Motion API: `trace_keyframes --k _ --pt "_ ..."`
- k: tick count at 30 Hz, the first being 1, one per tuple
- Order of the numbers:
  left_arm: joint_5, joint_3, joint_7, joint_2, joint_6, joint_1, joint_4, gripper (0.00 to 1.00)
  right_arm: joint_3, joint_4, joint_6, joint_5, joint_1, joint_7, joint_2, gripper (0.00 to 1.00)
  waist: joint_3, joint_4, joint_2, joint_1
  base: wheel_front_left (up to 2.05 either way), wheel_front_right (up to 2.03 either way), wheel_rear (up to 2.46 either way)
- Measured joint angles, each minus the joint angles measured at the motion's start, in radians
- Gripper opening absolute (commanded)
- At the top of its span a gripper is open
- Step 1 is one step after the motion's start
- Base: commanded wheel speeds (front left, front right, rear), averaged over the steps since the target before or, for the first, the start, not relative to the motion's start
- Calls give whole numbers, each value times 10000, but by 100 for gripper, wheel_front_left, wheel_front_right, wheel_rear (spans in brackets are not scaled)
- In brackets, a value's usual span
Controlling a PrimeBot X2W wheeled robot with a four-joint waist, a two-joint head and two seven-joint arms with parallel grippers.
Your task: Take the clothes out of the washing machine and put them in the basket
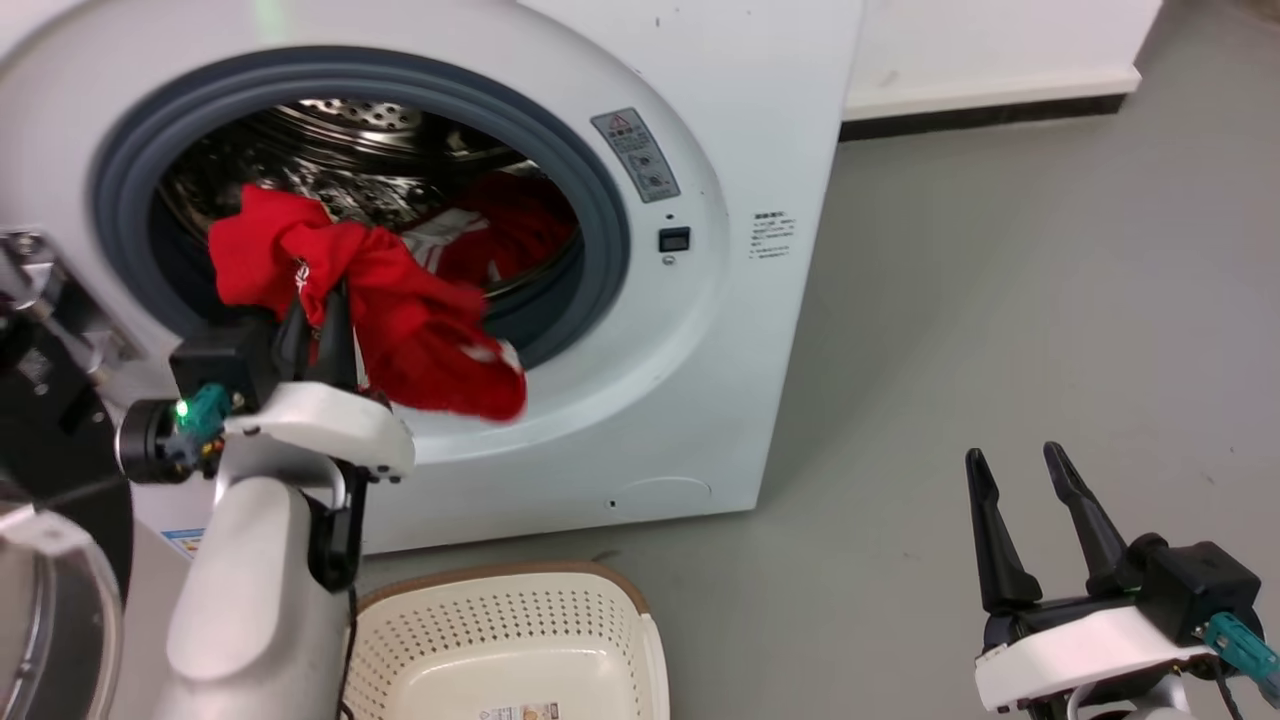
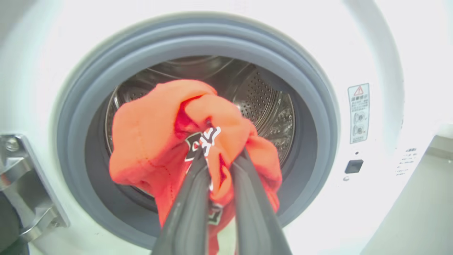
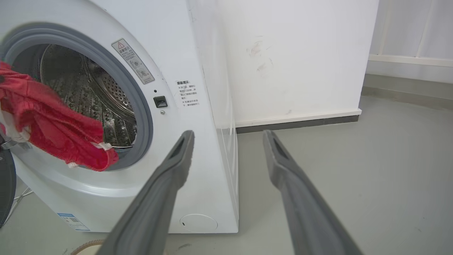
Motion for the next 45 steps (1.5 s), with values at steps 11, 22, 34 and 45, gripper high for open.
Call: trace_keyframes --k 11,22,34,45 --pt "-8 92 -15 -583 178 2803 -2842 0 -146 -297 2 17 435 360 2 100 -368 588 0 2 0 0 0" --pt "-242 -543 136 -957 686 4754 -2405 0 -121 -562 2 17 244 443 2 100 401 884 0 3 0 0 0" --pt "-652 -991 15 -1070 849 3080 734 0 215 -671 2 -50 -1079 299 2 100 2617 939 1 5 0 0 0" --pt "-533 -834 -2 -966 965 341 3668 0 838 -336 2 4 -2479 -134 0 100 5185 554 0 6 0 0 0"
